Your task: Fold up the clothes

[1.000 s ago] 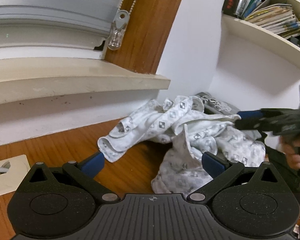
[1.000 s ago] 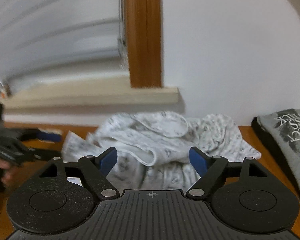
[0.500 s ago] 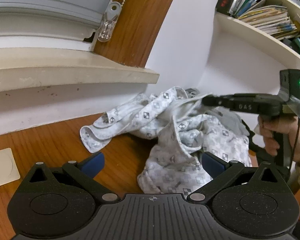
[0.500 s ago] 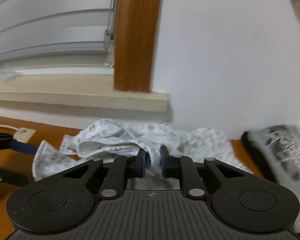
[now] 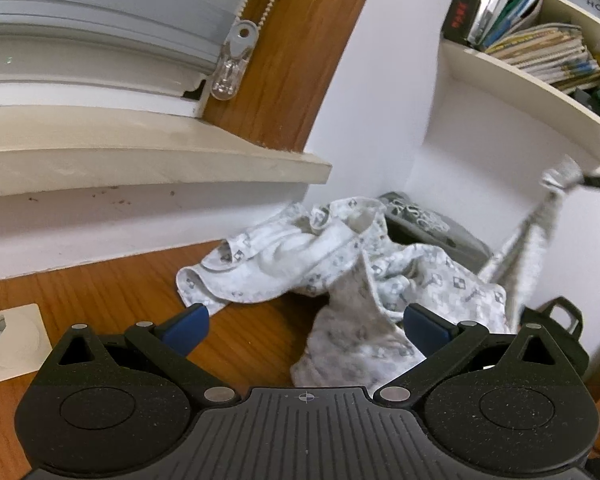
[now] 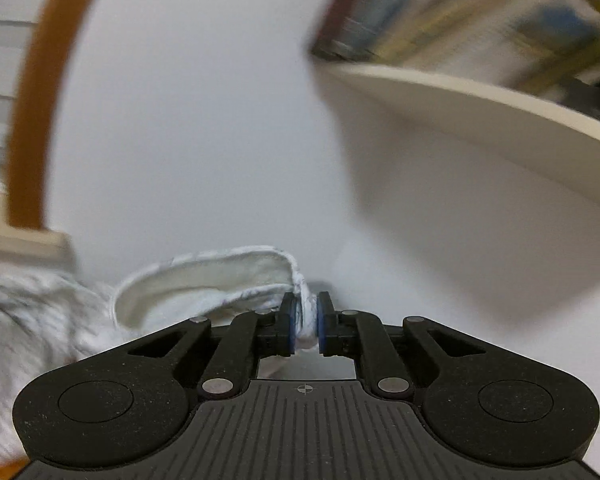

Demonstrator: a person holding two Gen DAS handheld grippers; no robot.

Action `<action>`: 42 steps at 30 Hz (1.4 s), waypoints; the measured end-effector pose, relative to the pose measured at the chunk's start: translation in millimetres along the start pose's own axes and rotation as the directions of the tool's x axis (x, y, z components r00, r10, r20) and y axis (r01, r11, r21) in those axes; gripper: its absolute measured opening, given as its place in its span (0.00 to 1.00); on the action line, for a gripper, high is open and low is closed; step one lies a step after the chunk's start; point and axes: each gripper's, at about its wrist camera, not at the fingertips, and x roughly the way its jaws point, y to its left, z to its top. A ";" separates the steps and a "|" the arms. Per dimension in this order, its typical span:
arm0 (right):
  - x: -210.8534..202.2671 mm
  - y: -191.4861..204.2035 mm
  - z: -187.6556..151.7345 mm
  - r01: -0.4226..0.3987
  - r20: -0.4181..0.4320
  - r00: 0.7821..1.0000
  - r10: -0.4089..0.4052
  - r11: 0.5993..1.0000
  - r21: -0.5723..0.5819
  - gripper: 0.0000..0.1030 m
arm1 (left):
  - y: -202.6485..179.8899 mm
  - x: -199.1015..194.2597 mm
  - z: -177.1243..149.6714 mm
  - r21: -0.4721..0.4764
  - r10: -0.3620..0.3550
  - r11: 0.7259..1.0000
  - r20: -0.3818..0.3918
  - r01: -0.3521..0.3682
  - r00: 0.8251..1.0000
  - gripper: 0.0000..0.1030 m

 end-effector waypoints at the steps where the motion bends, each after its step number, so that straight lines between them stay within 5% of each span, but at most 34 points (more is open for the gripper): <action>1: 0.6 -5.6 -4.6 0.023 -0.037 0.999 -0.024 1.000 -0.019 0.14 | 1.0 -0.4 0.6 -0.006 0.002 1.000 0.003 -0.002 1.000 1.00; 5: 6.1 -11.1 -23.9 0.036 -0.188 0.980 -0.066 0.987 -0.157 0.23 | 4.8 0.2 1.7 -0.020 0.003 1.000 0.004 -0.003 1.000 1.00; 8: -1.8 -16.1 -25.0 -0.027 -0.157 0.988 0.014 0.996 -0.083 0.35 | 7.2 1.8 1.7 -0.027 0.005 1.000 0.000 -0.005 1.000 1.00; 12: 9.1 15.8 -36.7 -0.159 -0.139 0.979 0.151 0.986 -0.046 0.37 | 9.0 4.7 -0.1 -0.024 0.009 1.000 -0.013 -0.010 1.000 1.00; 17: 42.3 83.0 -72.0 -0.352 -0.153 0.924 0.351 0.936 0.022 0.43 | 11.2 5.4 -1.4 -0.027 0.009 1.000 -0.017 -0.010 1.000 1.00; 21: 65.8 131.1 -106.3 -0.426 -0.167 0.882 0.441 0.897 0.118 0.43 | 12.0 5.2 -1.5 -0.030 0.011 0.999 -0.019 -0.011 1.000 1.00; 28: 81.2 160.9 -142.8 -0.436 -0.114 0.870 0.479 0.857 0.274 0.45 | 12.5 3.3 -0.8 -0.037 -0.002 0.999 -0.012 0.002 1.000 1.00; 36: 81.4 162.5 -149.9 -0.447 -0.078 0.868 0.490 0.842 0.302 0.53 | 12.5 2.4 -0.7 -0.048 -0.020 0.999 -0.006 0.019 1.000 1.00; 42: 85.4 161.0 -151.1 -0.469 -0.054 0.857 0.512 0.820 0.329 0.58 | 6.7 -4.4 2.0 -0.122 -0.146 0.981 0.044 0.151 0.988 1.00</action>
